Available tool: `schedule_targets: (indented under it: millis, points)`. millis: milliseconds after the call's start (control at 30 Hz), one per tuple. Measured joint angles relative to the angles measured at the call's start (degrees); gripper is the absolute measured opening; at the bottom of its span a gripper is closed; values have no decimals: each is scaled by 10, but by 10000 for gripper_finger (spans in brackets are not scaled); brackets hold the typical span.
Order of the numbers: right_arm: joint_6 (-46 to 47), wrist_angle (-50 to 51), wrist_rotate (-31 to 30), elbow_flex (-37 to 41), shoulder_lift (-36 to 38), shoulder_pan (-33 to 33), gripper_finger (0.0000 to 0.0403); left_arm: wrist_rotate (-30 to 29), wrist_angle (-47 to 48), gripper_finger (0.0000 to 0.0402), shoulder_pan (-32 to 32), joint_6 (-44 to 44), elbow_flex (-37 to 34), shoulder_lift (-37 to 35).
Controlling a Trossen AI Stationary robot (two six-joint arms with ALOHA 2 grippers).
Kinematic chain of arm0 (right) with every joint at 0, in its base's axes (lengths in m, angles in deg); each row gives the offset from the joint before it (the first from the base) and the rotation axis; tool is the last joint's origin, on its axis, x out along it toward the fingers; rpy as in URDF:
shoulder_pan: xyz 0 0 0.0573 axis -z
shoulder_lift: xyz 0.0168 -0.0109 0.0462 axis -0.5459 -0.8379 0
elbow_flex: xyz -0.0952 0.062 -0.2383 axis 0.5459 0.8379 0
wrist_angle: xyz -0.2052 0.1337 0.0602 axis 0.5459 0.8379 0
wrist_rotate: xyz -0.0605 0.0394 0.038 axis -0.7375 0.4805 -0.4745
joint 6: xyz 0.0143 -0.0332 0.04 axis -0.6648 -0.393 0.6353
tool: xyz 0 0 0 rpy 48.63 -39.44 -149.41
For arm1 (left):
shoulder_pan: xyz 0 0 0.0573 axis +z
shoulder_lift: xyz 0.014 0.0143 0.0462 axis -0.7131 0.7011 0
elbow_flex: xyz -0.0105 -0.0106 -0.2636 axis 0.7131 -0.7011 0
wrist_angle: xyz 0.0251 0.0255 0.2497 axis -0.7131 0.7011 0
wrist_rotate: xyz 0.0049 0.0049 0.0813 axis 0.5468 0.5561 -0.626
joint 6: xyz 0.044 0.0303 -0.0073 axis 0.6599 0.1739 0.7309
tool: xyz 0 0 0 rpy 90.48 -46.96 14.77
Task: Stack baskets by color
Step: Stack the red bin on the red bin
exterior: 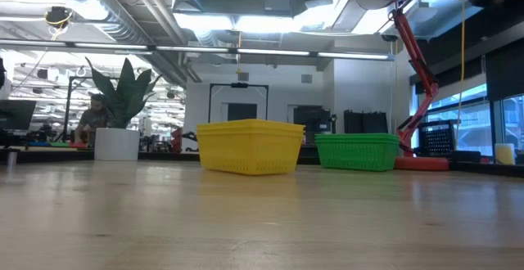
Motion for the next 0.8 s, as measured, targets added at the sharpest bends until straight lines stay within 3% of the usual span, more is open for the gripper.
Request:
schedule_targets:
  millis: [333,667,800]
  points:
    - [36,-4,-20,0,-52,-6,40,-12,11,57,-4,3,0,0]
    - [-1,-4,-47,0,-85,-18,123,-12,34,57,-13,3,0,0]
    - [-44,-3,-90,0,-101,-36,133,-12,35,57,-16,3,0,0]
